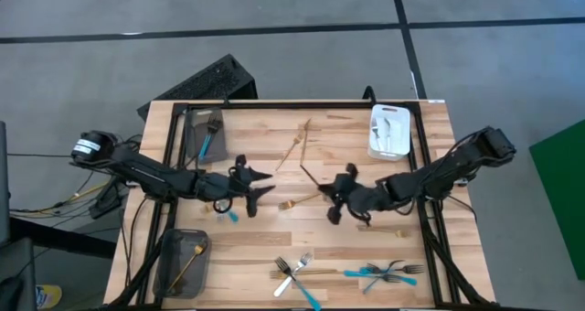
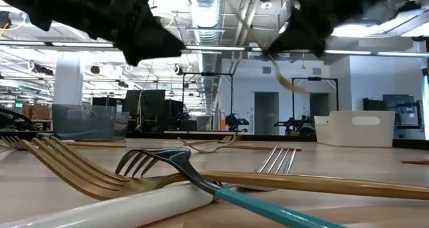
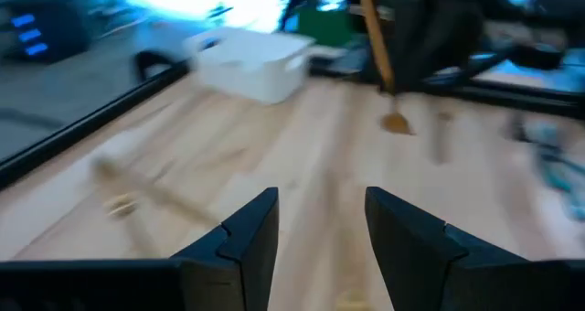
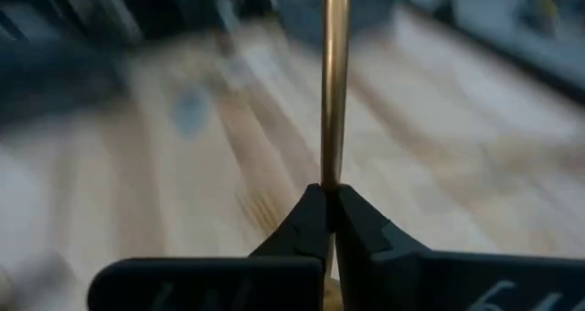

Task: Sort silverware by color (type)
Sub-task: Put the gold fork into the bottom black bin

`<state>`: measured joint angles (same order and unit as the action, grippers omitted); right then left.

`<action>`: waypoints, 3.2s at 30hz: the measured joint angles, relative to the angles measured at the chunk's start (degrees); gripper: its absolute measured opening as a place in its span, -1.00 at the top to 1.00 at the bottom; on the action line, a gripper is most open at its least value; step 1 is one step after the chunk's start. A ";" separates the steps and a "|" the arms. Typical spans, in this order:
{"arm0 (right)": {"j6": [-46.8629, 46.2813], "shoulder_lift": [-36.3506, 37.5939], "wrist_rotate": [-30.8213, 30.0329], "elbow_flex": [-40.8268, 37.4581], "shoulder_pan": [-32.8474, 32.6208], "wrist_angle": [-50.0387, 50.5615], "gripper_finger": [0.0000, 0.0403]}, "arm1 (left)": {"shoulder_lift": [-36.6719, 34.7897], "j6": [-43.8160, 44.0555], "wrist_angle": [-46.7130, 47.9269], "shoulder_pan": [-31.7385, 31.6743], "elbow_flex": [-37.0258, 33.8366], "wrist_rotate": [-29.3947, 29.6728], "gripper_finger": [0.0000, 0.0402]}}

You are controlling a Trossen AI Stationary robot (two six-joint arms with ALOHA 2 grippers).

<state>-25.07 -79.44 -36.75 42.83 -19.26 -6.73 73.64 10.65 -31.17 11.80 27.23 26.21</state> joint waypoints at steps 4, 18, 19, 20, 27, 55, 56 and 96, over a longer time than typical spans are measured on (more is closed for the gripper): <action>10.31 -4.24 1.51 0.01 0.94 -19.42 0.90 | 2.66 -3.25 -9.04 0.01 0.01 -1.63 0.24; 22.17 -17.90 6.25 8.82 1.76 -27.36 0.90 | 6.74 -13.83 -25.54 -0.56 0.80 -7.11 0.24; 22.35 -18.43 6.77 9.29 1.74 -27.22 0.90 | 6.74 -14.06 -25.88 -0.54 0.80 -8.08 0.24; 22.32 -18.76 7.04 9.81 1.70 -26.70 0.90 | 6.74 -14.07 -25.93 -0.54 0.80 -8.79 0.24; 22.27 -20.26 6.55 11.74 1.80 -26.97 0.90 | 6.74 -12.51 -24.19 -0.16 0.80 -9.87 0.44; 23.39 -15.78 7.76 11.76 3.73 -21.42 0.88 | 6.48 -11.33 -23.64 -0.23 0.80 -5.36 0.19; 23.35 -15.78 8.49 11.76 3.86 -21.23 0.86 | 6.48 -11.77 -23.65 -0.21 0.80 -5.08 0.24; 9.89 -11.63 14.08 11.76 5.09 -3.40 0.63 | -19.14 35.31 61.58 10.91 16.08 -3.50 0.94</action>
<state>-15.18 -91.07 -22.68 54.59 -14.16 -10.13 54.50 45.96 30.41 22.72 43.31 22.72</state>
